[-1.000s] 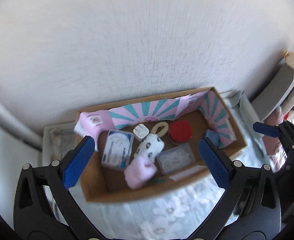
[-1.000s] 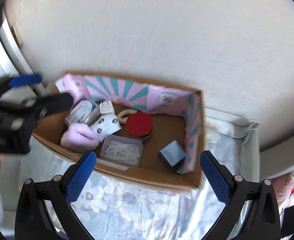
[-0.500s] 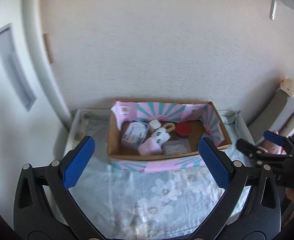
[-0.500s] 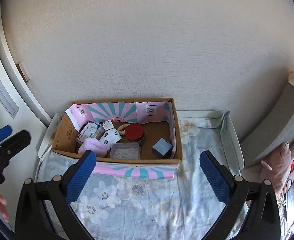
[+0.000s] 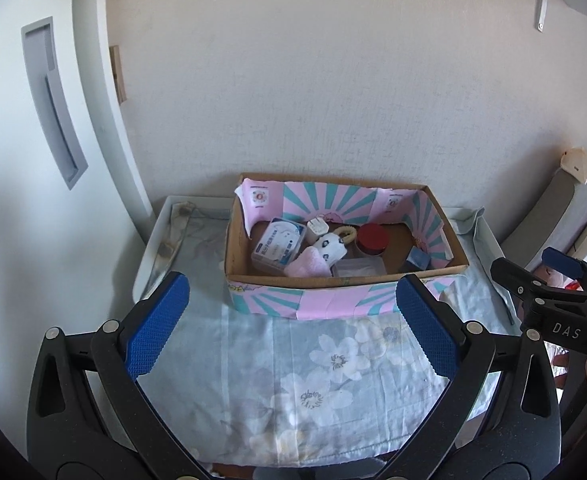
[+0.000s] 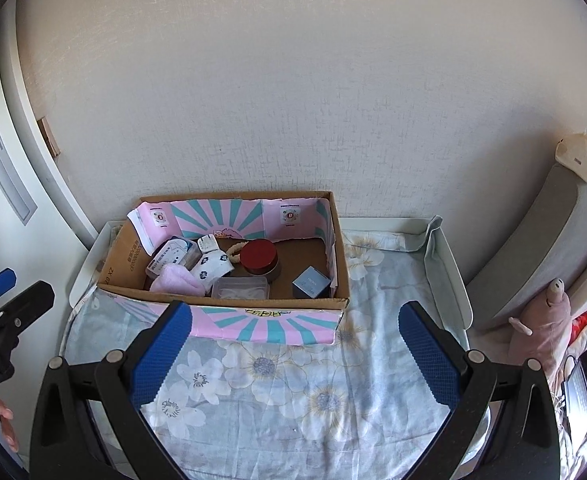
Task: Organize objects
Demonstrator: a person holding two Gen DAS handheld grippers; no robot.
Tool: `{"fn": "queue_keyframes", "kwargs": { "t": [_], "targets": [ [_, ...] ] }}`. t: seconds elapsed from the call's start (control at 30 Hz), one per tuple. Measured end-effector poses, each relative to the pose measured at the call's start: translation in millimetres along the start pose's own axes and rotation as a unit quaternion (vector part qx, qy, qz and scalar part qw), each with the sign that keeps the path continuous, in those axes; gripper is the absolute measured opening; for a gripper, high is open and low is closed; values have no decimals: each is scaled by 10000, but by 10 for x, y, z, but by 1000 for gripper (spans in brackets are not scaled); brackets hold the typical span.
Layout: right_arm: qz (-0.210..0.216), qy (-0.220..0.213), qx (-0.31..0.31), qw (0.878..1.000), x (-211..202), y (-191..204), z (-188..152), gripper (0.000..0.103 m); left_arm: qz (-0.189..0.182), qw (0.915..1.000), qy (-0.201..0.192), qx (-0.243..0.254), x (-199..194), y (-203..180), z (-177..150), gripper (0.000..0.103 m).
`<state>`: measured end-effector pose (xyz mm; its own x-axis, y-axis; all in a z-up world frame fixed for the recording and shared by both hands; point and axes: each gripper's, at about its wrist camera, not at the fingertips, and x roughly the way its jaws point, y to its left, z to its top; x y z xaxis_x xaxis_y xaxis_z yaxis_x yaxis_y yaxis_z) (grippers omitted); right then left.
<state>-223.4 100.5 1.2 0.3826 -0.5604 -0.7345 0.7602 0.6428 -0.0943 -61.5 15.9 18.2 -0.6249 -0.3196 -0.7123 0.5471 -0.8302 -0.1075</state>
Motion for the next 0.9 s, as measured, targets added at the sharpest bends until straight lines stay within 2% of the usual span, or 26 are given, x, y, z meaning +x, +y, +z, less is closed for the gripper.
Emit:
{"fn": "queue_keyframes", "kwargs": {
  "t": [0.9],
  "targets": [
    [-11,-36,-2,10000,-52,-25,14,103,5,10000,-34,-22,-57,-16,-2,103]
  ]
}}
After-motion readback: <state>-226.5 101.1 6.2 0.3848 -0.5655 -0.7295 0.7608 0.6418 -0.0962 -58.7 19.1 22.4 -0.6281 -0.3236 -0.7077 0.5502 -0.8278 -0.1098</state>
